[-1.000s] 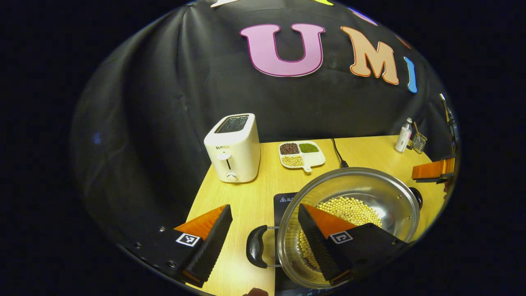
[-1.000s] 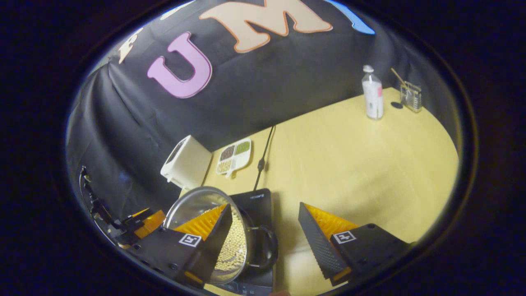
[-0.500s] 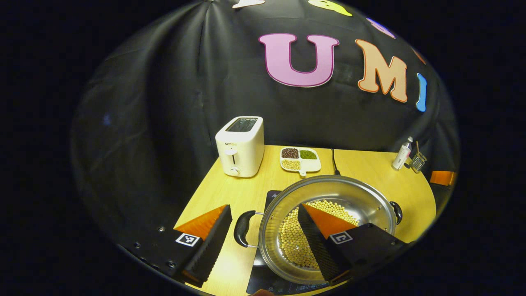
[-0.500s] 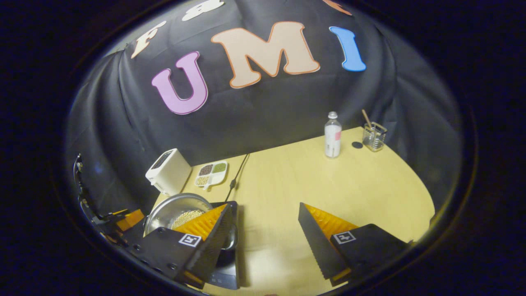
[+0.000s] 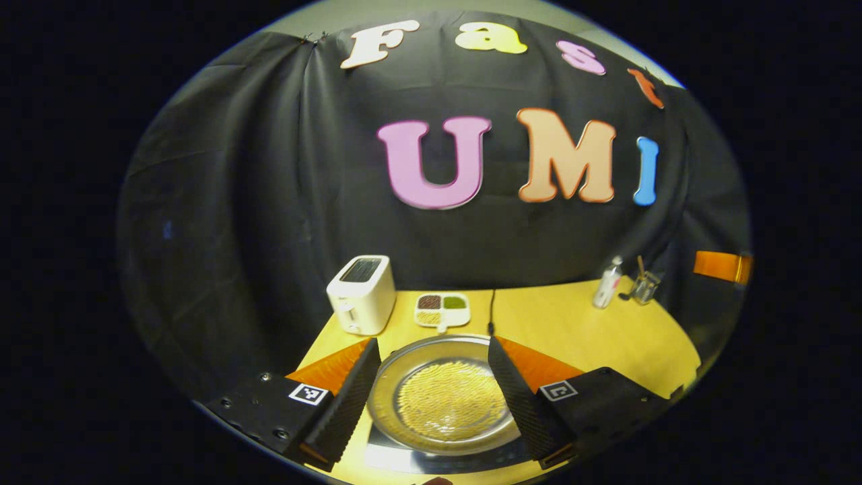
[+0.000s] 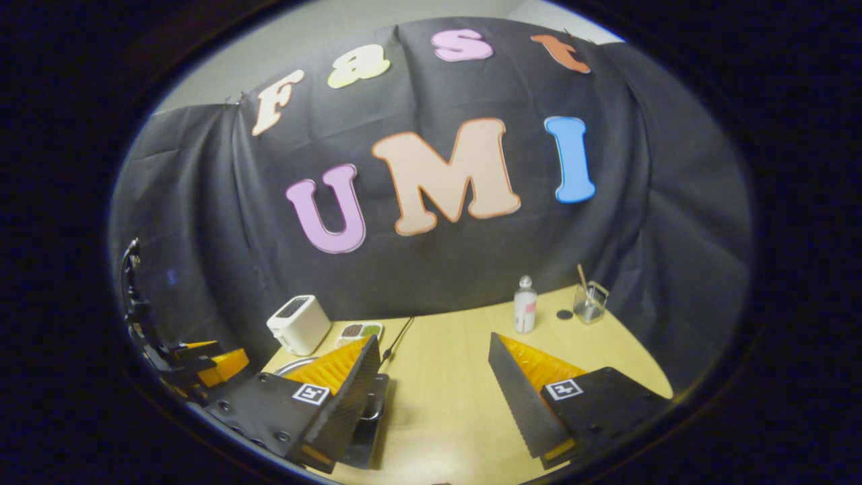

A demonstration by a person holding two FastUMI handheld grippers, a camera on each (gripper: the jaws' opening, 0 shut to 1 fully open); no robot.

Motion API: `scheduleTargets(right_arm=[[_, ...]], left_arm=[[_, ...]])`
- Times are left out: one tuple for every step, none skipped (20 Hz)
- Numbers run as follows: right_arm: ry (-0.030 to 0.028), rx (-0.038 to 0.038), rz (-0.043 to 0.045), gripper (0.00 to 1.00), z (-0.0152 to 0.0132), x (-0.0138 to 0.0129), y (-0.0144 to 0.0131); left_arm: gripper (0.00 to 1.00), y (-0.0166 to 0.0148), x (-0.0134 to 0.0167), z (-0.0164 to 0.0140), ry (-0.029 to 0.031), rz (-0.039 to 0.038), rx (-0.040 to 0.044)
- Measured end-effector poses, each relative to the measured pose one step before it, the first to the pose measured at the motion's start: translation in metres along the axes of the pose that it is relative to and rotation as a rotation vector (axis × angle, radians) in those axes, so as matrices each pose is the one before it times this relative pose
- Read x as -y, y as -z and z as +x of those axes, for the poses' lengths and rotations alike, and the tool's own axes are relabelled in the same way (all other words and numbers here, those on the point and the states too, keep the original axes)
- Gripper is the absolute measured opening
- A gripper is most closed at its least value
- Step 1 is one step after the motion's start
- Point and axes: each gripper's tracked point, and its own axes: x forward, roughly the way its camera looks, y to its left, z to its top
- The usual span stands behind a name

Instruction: First push the handle of the pot to place it horizontally, then grasp the pot with both hands and set it on the induction cooktop.

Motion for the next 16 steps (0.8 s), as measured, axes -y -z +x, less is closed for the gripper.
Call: scheduleTargets(right_arm=[[-0.00223,0.02224,-0.02703,0.92,-0.00926,0.00945,-0.01328],[-0.00071,0.01854,-0.0182,0.92,-0.01198,0.00963,-0.01241],[-0.01016,0.01891,-0.00887,0.92,-0.01257,0.00752,-0.01187],[-0.01241,0.01701,-0.00245,0.93,-0.01127,0.00812,-0.00955],[-0.01306,0.01537,0.00116,0.93,-0.01216,0.00875,-0.00802],[-0.01303,0.0147,-0.00036,0.93,-0.01316,0.00871,-0.0047],[-0.00754,0.01198,-0.00053,0.93,-0.0133,0.01122,-0.00497],[-0.00175,0.01106,0.0001,0.92,-0.01086,0.01194,-0.00221],[0.00347,0.00806,0.00069,0.92,-0.01174,0.01279,-0.00187],[0.00458,0.00907,0.00156,0.92,-0.01203,0.01458,-0.0028],[0.00818,0.00714,0.00286,0.92,-0.01194,0.01463,-0.00166],[0.00753,0.00702,0.0016,0.92,-0.01136,0.01394,-0.00224],[0.00794,0.0038,0.00041,0.92,-0.01149,0.01365,-0.00169],[0.00809,0.00467,-0.0001,0.92,-0.01175,0.01178,-0.00119],[0.00713,0.00683,-0.00209,0.99,-0.00577,0.00993,0.00021],[0.00926,0.00709,-0.00254,0.92,-0.00745,0.0106,-0.00182]], left_arm=[[0.98,-0.01711,0.01517,-0.01007,-0.00469,0.01164,0.04042],[0.98,-0.01317,0.01371,-0.00922,-0.01436,0.01454,0.04114],[0.99,-0.01572,0.01439,-0.00928,-0.01226,0.00788,0.03944],[0.98,-0.01003,0.01586,-0.01127,-0.01073,-0.0034,0.03024],[0.98,-0.00961,0.01575,-0.00943,-0.00831,-0.01397,0.02157],[1.0,-0.00007,0.01979,-0.00809,-0.00214,-0.02135,0.01912],[0.99,-0.00387,0.01581,-0.00856,0.00142,-0.01834,0.01455],[1.0,-0.0019,0.01121,-0.01153,-0.00767,-0.0136,0.01069],[0.98,-0.00254,0.00813,-0.0095,-0.01097,-0.01155,0.01219],[0.98,0.00074,0.00952,-0.0096,-0.0059,-0.00861,0.00451],[0.98,0.00109,0.01019,-0.00725,-0.0013,-0.00553,0.00197],[0.99,0.00219,0.00885,-0.00797,-0.00085,-0.0021,-0.00059],[0.98,0.00209,0.00883,-0.00397,0.00173,0.00252,-0.00389],[0.98,0.00124,0.00573,-0.00619,-0.00179,0.0042,0.00106],[0.98,-0.00126,0.00567,-0.0045,-0.00479,0.00517,0.00765],[0.99,-0.00129,0.00612,-0.0039,-0.00514,0.00402,0.00756]])
